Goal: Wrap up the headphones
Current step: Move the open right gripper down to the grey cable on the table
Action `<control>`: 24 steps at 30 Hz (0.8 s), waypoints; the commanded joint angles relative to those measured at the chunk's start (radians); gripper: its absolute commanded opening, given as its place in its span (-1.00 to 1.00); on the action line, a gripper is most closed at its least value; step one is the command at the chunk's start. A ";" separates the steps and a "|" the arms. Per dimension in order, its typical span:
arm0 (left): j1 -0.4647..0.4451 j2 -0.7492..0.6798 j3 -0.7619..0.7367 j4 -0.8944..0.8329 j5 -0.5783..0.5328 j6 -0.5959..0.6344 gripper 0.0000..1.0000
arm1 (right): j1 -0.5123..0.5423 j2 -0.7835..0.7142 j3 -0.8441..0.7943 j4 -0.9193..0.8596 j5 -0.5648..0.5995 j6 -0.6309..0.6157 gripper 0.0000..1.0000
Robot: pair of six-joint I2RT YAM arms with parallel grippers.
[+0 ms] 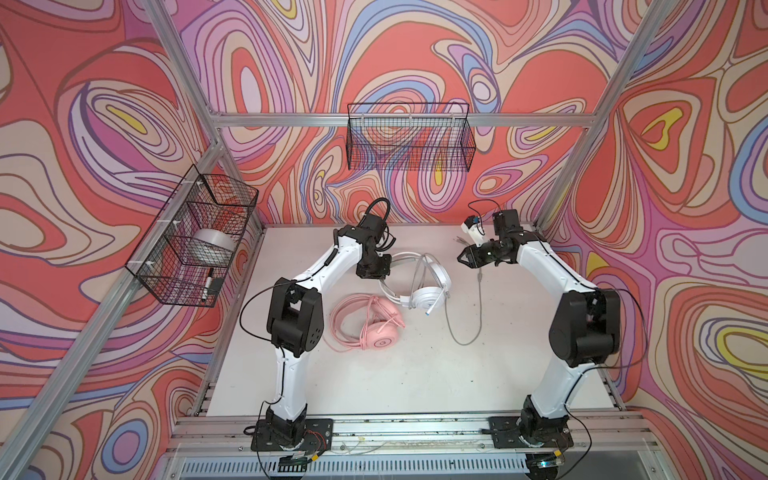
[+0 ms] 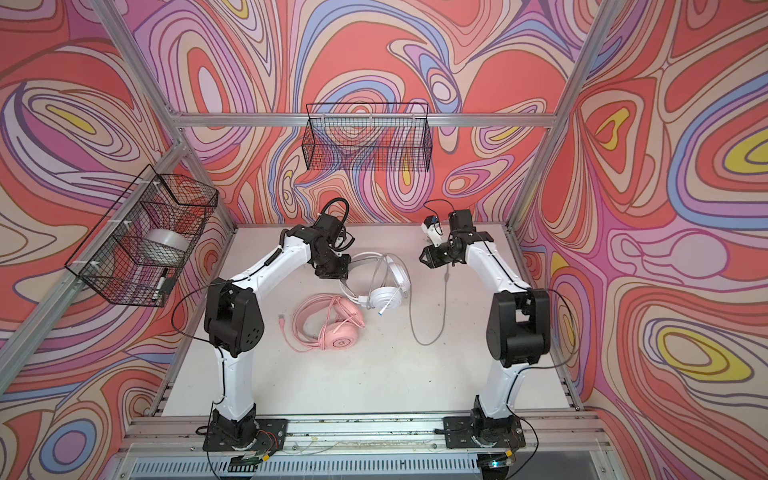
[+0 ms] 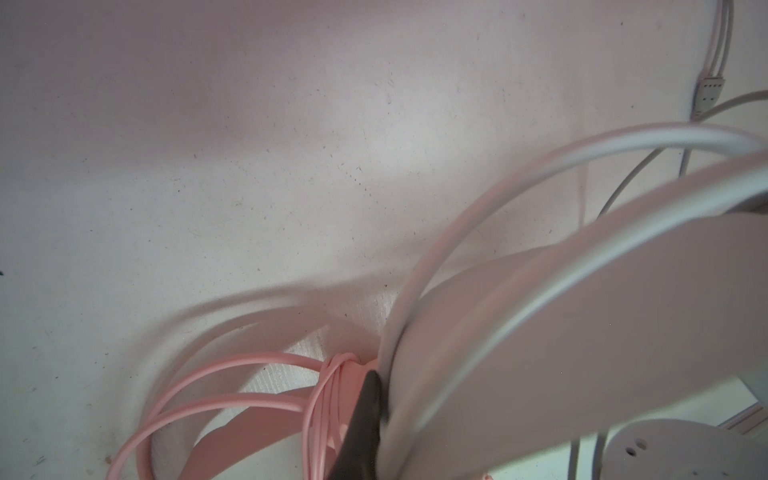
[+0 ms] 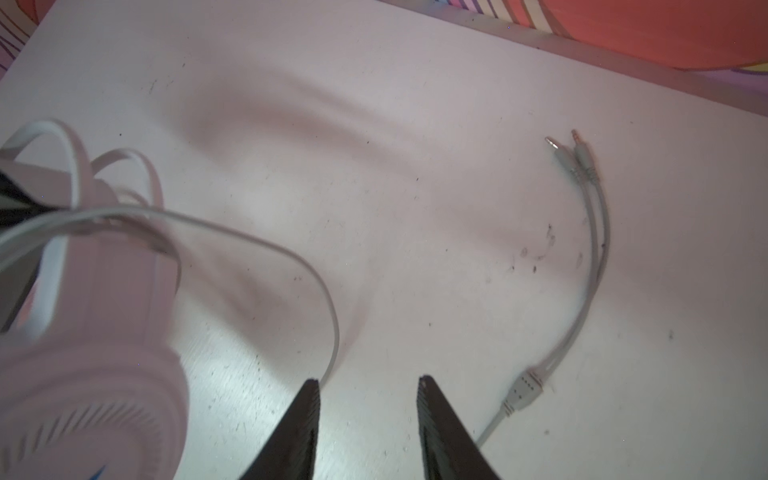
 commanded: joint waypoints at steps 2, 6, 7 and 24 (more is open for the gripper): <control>0.033 -0.040 -0.027 0.059 0.069 -0.077 -1.00 | 0.009 -0.192 -0.226 -0.032 0.070 -0.149 -0.08; 0.046 -0.031 -0.038 0.080 0.101 -0.099 -1.00 | 0.017 -0.350 -0.424 -0.071 0.122 -0.265 0.04; 0.046 -0.028 -0.037 0.083 0.104 -0.101 -1.00 | 0.020 -0.373 -0.450 -0.088 0.111 -0.285 0.04; 0.046 0.007 0.002 0.050 0.091 -0.094 -1.00 | 0.101 -0.236 -0.542 -0.067 0.159 -0.699 0.12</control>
